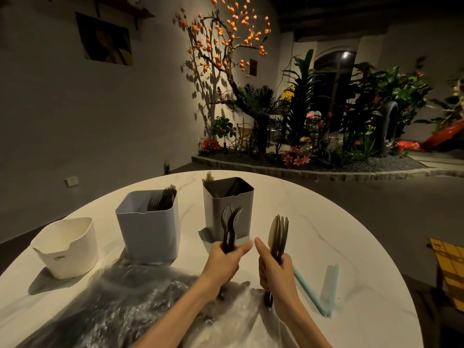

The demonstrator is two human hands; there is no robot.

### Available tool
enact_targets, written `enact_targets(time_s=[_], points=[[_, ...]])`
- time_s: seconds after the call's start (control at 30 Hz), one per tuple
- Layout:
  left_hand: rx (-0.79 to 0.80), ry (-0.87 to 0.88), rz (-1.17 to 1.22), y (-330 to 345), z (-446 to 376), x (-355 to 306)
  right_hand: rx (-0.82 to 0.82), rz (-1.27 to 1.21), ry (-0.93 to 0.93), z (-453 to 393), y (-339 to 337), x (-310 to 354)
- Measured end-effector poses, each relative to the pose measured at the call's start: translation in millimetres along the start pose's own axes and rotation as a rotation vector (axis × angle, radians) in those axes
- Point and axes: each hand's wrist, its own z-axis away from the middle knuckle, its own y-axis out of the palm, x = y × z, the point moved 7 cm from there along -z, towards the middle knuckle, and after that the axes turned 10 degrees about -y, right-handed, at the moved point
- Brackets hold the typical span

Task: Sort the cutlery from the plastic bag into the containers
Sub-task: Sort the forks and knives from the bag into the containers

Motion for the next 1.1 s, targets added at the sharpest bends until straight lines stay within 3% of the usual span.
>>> enact_targets(time_s=[0.17,0.37,0.47,0.73,0.97,1.1], points=[[0.084,0.059,0.035,-11,14,-38,0.111,0.070,-0.058,-5,13,29],[0.161,0.170,0.130,-49,28,-110,0.215,-0.111,-0.286,-72,62,145],[0.111,0.181,0.134,-70,26,-127,0.190,-0.076,-0.348,-111,92,170],[0.048,0.191,0.063,-102,12,-134,0.184,0.067,-0.329,-170,141,134],[-0.013,0.139,0.024,-114,2,-128,0.251,0.261,-0.341,-177,146,115],[0.008,0.127,-0.010,-113,11,-127,0.288,0.242,-0.386,-169,145,126]])
